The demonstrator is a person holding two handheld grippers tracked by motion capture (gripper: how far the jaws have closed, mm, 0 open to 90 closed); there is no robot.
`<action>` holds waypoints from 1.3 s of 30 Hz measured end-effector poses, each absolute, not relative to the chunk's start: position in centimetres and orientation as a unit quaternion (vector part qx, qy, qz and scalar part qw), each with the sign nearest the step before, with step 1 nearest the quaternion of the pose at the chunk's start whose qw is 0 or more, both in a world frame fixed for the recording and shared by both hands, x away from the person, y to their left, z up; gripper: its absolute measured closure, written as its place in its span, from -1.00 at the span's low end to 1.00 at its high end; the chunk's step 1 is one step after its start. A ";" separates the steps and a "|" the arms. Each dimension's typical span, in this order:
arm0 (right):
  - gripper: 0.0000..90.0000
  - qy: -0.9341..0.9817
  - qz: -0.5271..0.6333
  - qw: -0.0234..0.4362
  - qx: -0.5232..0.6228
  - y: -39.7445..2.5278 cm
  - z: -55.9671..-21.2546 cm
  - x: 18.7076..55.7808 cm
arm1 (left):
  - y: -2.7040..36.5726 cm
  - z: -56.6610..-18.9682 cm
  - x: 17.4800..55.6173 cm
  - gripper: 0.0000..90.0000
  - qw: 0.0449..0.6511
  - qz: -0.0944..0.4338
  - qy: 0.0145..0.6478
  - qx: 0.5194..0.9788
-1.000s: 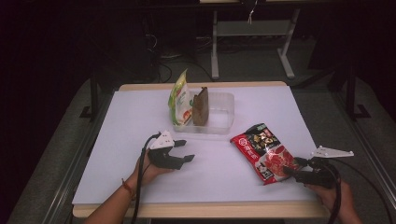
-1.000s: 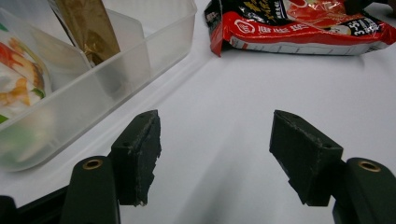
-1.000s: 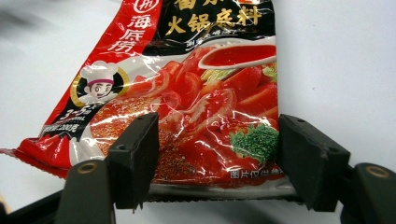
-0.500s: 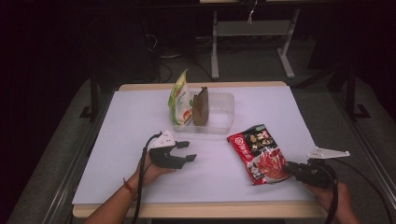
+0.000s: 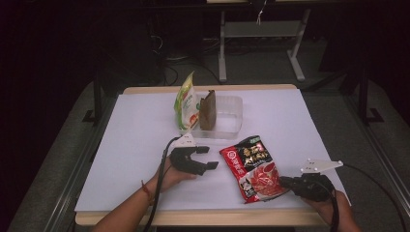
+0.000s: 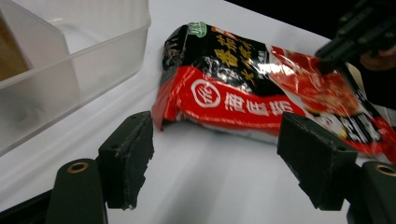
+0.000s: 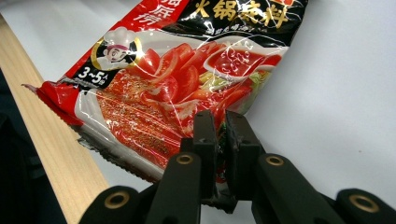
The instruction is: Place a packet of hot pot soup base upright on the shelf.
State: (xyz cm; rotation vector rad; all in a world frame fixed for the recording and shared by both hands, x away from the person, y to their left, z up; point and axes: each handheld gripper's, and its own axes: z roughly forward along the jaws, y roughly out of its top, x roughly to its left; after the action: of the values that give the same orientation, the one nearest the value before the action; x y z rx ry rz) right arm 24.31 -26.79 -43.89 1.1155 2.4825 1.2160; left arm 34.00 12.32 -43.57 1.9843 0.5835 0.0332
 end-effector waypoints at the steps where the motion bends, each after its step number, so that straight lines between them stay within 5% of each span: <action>1: 0.86 0.830 0.408 0.079 0.371 -26.8 -43.9 24.3 | 12.0 -43.8 34.3 -0.42 0.509 0.009 0.253 0.823; 12: 0.85 0.830 0.420 0.075 0.359 -26.7 -44.2 24.2 | 8.4 -44.6 36.7 -0.56 0.469 -0.044 0.289 0.833; 29: 0.78 0.829 0.424 0.081 0.354 -26.9 -44.5 24.2 | 4.8 -45.7 36.2 -0.63 0.434 -0.047 0.239 0.868; 39: 0.68 0.827 0.428 0.090 0.353 -26.8 -44.6 24.2 | 5.4 -45.4 36.4 0.28 0.451 0.005 0.268 0.851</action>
State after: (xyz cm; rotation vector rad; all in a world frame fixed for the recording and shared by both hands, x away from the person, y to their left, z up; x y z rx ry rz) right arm 24.18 -26.84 -44.62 1.0504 2.4595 1.2717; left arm 36.39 5.37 -45.45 2.1038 0.6620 0.0118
